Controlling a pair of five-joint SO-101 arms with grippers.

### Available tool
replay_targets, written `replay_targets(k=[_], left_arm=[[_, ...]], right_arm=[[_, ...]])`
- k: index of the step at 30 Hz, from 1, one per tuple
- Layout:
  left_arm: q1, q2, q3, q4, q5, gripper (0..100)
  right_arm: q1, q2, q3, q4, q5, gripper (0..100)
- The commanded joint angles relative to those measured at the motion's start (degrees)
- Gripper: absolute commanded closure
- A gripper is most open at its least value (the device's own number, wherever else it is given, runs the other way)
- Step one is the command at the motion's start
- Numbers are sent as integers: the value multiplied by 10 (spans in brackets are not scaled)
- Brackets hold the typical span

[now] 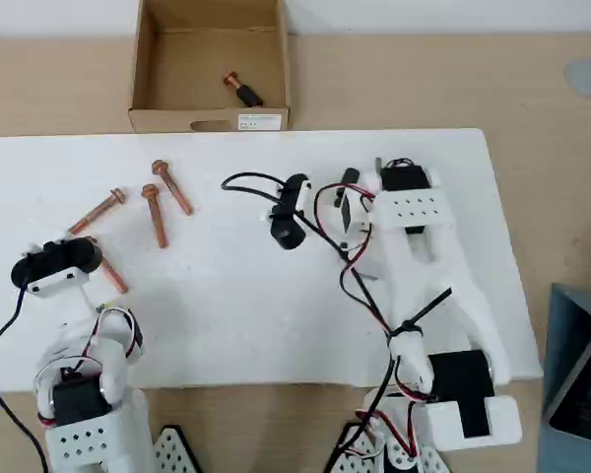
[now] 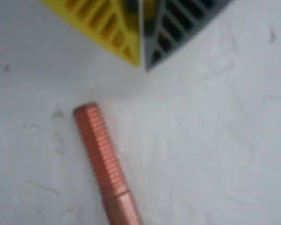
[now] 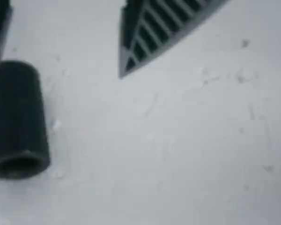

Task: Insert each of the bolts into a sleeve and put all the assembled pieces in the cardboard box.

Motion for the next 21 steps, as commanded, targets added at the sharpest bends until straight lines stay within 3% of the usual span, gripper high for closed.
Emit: replay_targets(k=[1,21], left_arm=[[-4,-3,-2,-11,-2,996],[-4,-3,-2,-11,-1,996]], right_arm=[[5,-7,0,-29,7,809],[6,136,-22,-98,12,822]])
